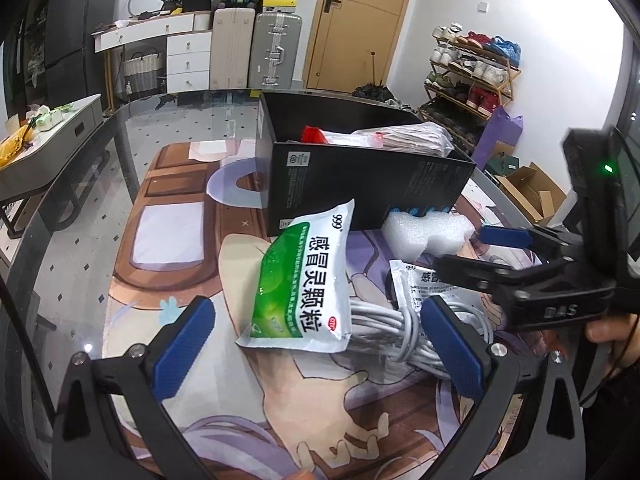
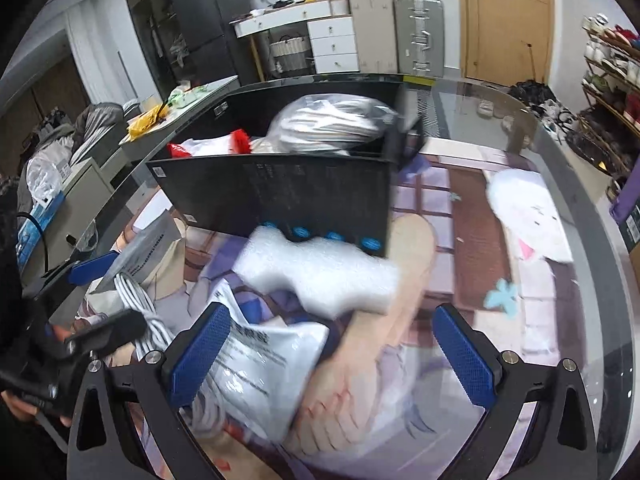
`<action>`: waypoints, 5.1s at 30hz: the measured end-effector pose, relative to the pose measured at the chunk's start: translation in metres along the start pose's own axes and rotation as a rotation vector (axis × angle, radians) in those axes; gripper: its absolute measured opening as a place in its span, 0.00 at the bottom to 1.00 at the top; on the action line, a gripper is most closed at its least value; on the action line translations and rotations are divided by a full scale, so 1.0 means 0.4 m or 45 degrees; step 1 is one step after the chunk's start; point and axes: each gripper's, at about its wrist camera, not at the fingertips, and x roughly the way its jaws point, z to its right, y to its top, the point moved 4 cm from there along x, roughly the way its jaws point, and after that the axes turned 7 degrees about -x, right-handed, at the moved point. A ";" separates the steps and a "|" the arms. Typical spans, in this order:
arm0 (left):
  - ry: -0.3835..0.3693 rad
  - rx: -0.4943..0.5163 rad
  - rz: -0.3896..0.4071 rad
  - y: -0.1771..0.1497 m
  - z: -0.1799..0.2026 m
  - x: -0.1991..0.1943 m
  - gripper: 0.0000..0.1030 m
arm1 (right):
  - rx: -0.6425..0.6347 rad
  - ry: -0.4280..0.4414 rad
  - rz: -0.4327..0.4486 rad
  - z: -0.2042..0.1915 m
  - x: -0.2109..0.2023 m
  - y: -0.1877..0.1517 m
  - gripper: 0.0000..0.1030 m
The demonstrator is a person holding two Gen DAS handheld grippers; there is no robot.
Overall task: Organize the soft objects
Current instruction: 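Grasp the green medicine packet with the left gripper while the right gripper grasps the white foam, then carry the green packet and white foam over the black box, then open both grippers to drop the green packet and foam into the box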
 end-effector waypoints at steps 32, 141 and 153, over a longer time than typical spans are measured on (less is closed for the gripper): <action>-0.013 -0.281 -0.021 0.016 -0.083 0.007 1.00 | 0.026 -0.042 0.082 0.037 -0.054 -0.007 0.89; -0.043 -0.040 0.111 0.333 0.057 0.107 0.17 | -0.364 -0.052 0.212 0.026 0.010 0.333 0.88; -0.027 -0.048 0.076 0.337 0.047 0.143 0.17 | -0.442 -0.062 0.133 0.021 0.084 0.334 0.88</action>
